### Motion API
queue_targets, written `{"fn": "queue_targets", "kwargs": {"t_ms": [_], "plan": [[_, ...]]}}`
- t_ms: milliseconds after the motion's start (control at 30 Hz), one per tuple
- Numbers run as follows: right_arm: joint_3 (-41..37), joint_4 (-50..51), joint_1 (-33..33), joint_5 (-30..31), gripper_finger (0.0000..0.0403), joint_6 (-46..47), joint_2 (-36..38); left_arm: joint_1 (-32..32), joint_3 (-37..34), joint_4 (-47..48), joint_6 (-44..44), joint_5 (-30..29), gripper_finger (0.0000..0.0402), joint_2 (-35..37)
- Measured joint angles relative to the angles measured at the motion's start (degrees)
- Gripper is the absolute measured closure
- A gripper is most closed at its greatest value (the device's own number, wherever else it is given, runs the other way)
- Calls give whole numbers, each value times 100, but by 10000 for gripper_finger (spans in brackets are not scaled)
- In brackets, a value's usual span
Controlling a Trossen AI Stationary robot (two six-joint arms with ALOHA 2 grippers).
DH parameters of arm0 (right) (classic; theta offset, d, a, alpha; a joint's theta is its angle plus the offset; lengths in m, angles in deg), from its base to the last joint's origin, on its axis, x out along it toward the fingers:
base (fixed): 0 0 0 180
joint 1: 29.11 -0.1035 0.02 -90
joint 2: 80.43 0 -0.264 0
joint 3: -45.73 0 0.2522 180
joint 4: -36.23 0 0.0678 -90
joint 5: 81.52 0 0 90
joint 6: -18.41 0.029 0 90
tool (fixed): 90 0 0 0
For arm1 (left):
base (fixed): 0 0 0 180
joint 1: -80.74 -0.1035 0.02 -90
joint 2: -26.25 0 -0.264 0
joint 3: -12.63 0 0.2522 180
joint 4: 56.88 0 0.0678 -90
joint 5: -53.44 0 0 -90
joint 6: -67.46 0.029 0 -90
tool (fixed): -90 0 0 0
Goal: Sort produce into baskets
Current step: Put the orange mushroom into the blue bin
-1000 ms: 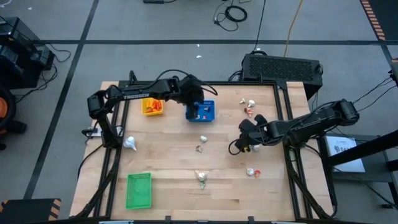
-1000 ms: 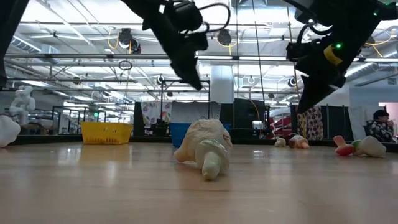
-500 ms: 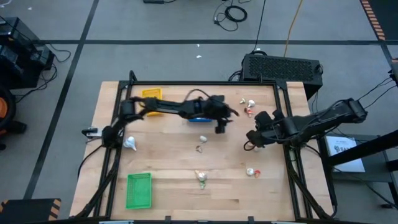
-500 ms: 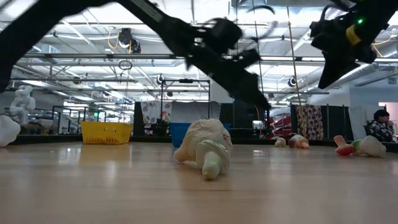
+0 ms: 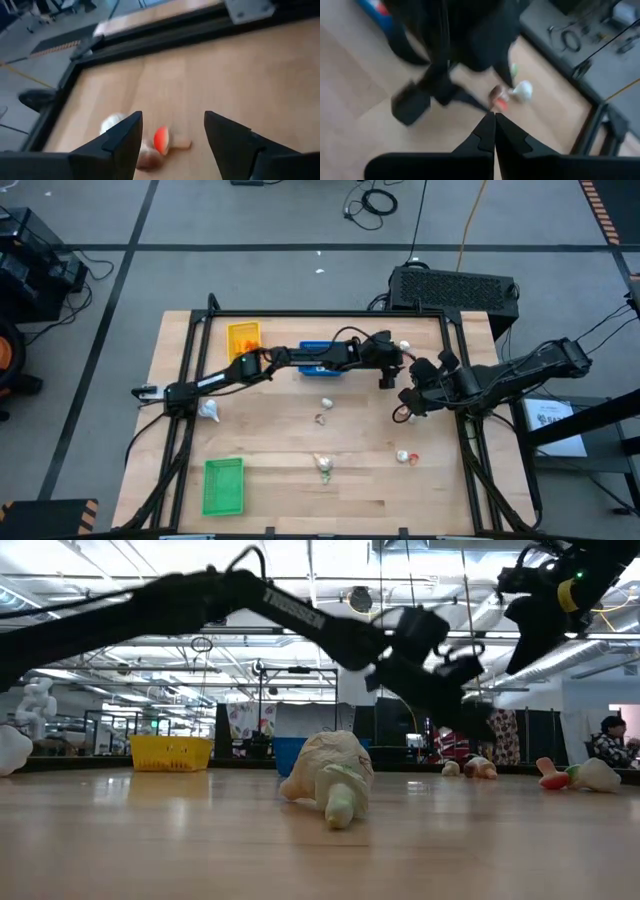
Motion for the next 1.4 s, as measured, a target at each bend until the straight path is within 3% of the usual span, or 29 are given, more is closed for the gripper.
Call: {"fn": "queue_targets", "kwargs": {"t_ms": [400, 667, 1400], "plan": [[0, -8, 297, 498, 403, -34, 11, -113, 118, -910, -9, 154, 182, -531], [0, -288, 626, 496, 403, -438, 11, -181, 119, -106, -315, 368, 182, -545], [0, -1200, 1166, 451, 402, -1673, 11, -229, 108, -750, -1270, 543, 182, -741]]}}
